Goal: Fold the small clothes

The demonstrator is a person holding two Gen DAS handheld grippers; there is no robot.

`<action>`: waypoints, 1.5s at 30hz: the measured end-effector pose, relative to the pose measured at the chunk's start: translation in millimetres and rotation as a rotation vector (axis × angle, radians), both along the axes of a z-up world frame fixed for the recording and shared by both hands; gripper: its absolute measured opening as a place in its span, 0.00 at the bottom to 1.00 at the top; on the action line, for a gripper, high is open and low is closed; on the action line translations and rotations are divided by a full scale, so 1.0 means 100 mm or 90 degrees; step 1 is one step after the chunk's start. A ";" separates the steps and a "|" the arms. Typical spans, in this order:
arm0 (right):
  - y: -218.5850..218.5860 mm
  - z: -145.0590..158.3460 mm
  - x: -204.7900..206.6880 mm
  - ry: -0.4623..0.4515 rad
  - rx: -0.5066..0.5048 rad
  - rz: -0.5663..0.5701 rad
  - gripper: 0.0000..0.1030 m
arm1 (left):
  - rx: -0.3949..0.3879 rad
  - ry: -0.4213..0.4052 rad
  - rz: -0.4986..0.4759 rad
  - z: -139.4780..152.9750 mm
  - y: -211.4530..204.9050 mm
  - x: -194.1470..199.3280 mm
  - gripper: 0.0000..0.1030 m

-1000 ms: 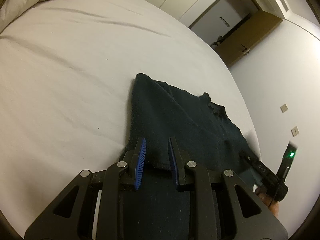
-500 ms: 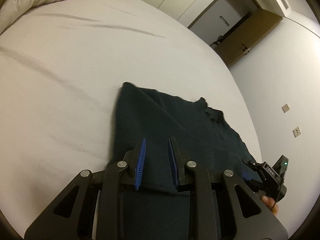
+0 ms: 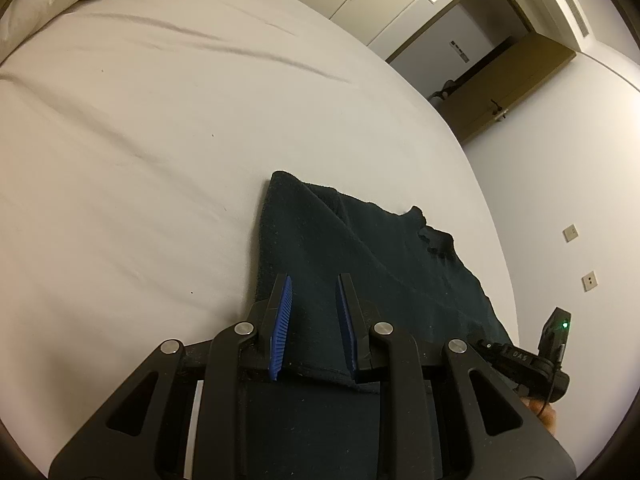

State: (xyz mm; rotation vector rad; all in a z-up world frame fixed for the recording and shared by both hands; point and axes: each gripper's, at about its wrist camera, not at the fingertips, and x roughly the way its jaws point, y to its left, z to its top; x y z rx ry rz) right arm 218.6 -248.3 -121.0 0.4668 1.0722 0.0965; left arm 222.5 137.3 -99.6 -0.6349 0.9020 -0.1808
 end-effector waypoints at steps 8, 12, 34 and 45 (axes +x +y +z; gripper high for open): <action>-0.47 0.06 0.00 -0.020 -0.002 -0.056 0.08 | 0.031 -0.013 -0.007 0.12 -0.01 0.10 0.21; -0.39 -0.03 0.02 -0.020 -0.043 -0.025 0.09 | 0.065 -0.015 -0.037 0.14 -0.21 0.20 0.21; -1.98 0.13 -1.40 -0.111 0.095 -0.301 0.68 | 0.459 0.024 -0.104 -0.36 -0.98 0.43 0.30; -3.36 -0.24 -2.42 -0.133 0.303 -0.554 0.60 | 0.469 0.032 -0.046 -0.24 -0.86 0.30 0.61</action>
